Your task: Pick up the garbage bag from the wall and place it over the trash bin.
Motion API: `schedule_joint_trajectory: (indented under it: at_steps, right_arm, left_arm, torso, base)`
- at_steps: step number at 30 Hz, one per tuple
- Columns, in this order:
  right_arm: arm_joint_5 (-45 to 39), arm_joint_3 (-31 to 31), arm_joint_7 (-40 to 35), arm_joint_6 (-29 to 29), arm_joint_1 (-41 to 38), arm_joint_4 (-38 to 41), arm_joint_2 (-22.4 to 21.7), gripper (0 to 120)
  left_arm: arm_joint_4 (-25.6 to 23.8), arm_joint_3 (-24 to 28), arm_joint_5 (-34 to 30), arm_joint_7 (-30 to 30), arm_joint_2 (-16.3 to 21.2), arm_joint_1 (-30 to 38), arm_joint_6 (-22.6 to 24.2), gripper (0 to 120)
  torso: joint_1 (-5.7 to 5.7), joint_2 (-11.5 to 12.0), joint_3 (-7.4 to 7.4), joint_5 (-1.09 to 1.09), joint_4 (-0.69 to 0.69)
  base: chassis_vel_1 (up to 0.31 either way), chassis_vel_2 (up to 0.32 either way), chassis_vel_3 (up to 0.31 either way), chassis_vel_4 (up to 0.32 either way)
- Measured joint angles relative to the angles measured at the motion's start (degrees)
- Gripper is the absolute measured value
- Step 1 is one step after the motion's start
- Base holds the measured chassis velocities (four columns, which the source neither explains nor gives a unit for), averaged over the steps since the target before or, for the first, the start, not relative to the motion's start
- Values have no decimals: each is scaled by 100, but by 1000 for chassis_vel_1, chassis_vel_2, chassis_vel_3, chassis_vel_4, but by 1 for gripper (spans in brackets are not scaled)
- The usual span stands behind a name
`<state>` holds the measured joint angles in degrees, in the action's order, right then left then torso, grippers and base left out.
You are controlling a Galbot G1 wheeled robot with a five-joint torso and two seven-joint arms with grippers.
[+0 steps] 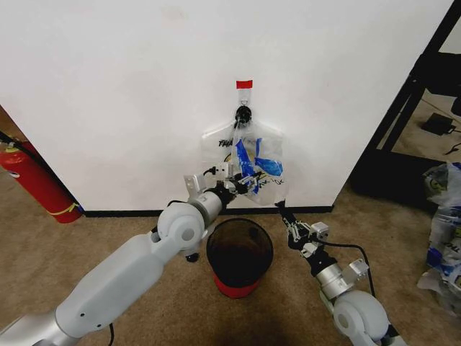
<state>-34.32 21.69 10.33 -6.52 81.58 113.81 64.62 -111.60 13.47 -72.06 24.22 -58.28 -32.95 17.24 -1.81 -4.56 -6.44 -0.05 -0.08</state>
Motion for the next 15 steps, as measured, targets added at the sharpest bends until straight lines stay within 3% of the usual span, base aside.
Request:
schedule_joint_trajectory:
  at_steps: [3,8,15]
  right_arm:
    - [-5,6,-4,0,10,13,-2,0]
    - [-22,27,-20,3,49,112,-23,0]
    - [22,66,-73,77,148,239,-47,0]
  left_arm:
    - [0,-8,0,4,-15,0,-6,24]
    - [-29,-53,-4,40,-38,-48,-14,4]
    - [-115,-104,49,111,-107,-203,-44,0]
  torso:
    - [0,0,0,0,0]
    - [0,0,0,0,0]
    - [0,0,0,0,-1]
  base:
    - [0,0,0,0]
    - [0,0,0,0]
    - [0,0,0,0]
